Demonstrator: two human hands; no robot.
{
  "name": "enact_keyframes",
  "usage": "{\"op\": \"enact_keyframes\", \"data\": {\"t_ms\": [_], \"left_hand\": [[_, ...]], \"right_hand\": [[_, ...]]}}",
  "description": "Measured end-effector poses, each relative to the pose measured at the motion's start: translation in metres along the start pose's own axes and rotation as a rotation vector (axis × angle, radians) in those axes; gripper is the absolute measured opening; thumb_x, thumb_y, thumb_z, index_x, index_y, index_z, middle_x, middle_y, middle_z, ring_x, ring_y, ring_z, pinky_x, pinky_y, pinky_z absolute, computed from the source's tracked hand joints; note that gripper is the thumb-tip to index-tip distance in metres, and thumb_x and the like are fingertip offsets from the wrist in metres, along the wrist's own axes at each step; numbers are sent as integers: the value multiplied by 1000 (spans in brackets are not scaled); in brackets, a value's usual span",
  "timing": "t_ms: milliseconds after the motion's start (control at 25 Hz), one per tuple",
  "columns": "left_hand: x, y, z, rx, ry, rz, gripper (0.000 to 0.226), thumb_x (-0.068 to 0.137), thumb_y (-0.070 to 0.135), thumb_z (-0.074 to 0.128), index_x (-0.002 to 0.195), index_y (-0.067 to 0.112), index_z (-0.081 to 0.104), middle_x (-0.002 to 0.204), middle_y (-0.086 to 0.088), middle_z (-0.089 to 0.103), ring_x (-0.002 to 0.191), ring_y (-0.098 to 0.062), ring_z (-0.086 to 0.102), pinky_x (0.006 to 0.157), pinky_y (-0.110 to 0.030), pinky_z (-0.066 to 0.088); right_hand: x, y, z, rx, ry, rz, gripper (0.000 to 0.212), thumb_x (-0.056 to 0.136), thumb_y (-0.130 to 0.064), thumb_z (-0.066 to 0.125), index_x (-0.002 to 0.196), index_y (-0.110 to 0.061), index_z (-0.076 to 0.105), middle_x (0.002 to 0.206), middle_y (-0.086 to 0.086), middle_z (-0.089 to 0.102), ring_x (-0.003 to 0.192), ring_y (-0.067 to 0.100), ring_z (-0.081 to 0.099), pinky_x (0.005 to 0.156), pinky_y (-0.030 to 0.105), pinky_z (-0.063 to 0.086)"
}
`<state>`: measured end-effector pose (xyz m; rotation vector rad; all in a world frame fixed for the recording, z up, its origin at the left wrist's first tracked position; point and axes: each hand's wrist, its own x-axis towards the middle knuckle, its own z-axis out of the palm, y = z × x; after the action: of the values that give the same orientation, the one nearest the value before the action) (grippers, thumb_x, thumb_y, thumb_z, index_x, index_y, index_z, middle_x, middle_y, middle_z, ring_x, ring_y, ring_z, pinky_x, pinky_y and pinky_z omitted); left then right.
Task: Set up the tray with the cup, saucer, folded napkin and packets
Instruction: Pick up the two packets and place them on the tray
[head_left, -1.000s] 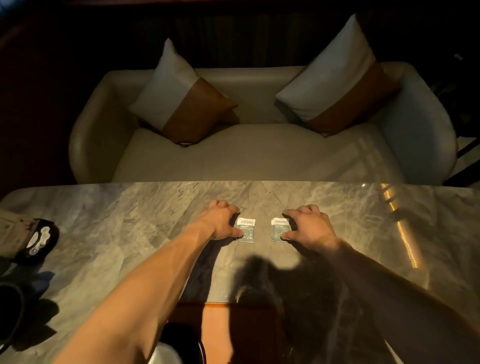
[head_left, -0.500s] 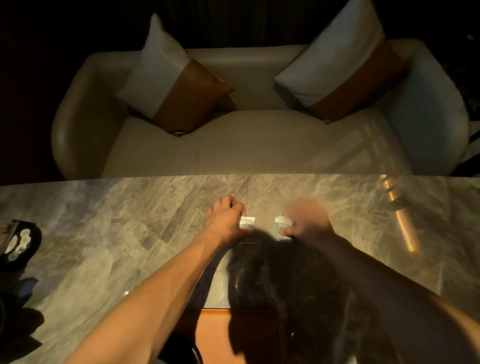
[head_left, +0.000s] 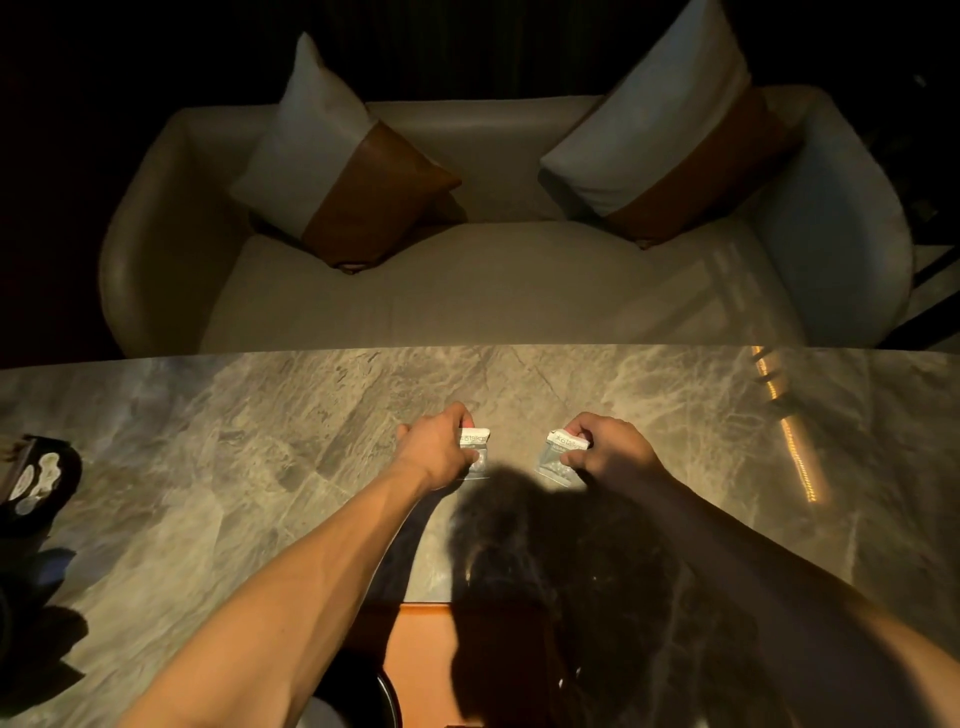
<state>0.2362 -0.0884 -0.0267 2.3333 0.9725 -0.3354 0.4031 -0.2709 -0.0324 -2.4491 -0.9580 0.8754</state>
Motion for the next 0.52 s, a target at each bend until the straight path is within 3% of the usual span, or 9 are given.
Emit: {"op": "enact_keyframes", "data": {"t_ms": [160, 360, 520], "left_hand": [[-15, -7, -3, -144, -15, -77, 20, 87, 19, 70, 93, 28, 54, 92, 4, 69, 97, -23, 64, 100, -44, 41], [-44, -17, -4, -241, -1, -129, 18, 88, 19, 72, 94, 25, 56, 90, 3, 66, 91, -22, 63, 88, -37, 47], [-66, -23, -5, -325, 9, -152, 17, 86, 16, 74, 92, 23, 59, 91, 0, 68, 89, -23, 64, 83, -37, 50]], "right_hand": [[-17, 3, 0, 125, 38, 53, 16, 81, -25, 74, 96, -23, 68, 83, -6, 66, 77, 15, 59, 63, 29, 39], [-42, -1, 2, 199, 41, 97, 10, 78, -23, 76, 85, -24, 68, 70, -12, 61, 67, 9, 57, 57, 22, 40], [-62, -4, 4, 230, 31, 105, 7, 80, -22, 76, 85, -23, 70, 79, -6, 68, 72, 9, 59, 61, 21, 41]]}}
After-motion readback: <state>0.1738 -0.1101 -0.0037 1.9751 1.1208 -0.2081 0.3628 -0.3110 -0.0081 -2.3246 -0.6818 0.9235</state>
